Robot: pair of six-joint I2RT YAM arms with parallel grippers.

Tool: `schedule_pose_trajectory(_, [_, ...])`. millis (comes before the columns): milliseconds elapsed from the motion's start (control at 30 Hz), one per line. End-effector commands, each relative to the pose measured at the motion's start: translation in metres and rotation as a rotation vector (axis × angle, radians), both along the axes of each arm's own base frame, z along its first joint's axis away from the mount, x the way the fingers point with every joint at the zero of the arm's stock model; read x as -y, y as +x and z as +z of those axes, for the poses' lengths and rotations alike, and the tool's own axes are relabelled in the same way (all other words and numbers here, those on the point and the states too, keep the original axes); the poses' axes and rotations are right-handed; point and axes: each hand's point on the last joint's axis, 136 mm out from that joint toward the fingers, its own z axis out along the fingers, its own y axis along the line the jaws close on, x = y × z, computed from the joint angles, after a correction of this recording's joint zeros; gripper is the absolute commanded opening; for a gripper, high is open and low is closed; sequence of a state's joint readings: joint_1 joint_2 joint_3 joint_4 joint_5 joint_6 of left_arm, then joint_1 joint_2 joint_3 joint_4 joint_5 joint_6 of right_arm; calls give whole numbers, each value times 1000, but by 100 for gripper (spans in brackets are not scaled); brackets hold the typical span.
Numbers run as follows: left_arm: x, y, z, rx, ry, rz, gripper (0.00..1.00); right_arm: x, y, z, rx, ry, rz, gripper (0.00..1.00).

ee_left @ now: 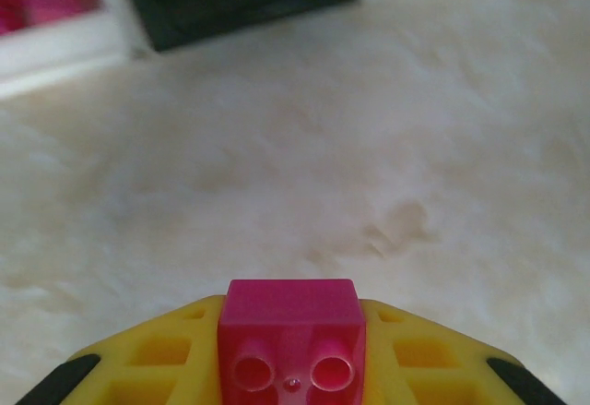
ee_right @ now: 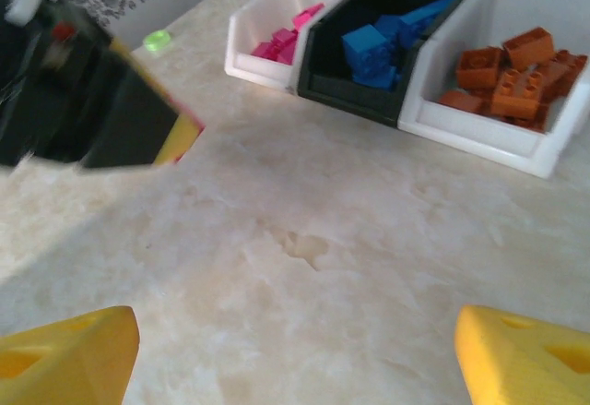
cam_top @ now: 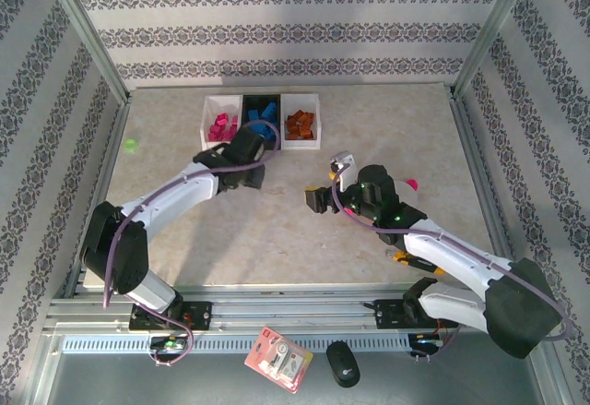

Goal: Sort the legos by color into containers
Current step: Pick up the lego from the middle-left of the table, then place the lego in the container.

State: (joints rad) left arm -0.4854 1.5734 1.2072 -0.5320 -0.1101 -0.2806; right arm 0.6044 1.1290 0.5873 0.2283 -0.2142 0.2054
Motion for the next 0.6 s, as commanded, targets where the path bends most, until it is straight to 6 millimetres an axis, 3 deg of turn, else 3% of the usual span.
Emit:
schedule_pose_trajectory(0, [-24, 42, 20, 93, -29, 73, 16, -13, 9, 27, 71, 53, -5, 89])
schedule_pose_trajectory(167, [-55, 100, 30, 161, -73, 154, 16, -25, 13, 27, 71, 63, 16, 90])
schedule_pose_trajectory(333, [-71, 156, 12, 191, -152, 201, 16, -30, 16, 27, 65, 56, 21, 89])
schedule_pose_trajectory(433, [-78, 178, 2, 184, -153, 223, 16, -29, 18, 26, 62, 47, 15, 89])
schedule_pose_trajectory(567, [-91, 192, -9, 165, -166, 249, 17, -29, 20, 23, 54, 35, 9, 90])
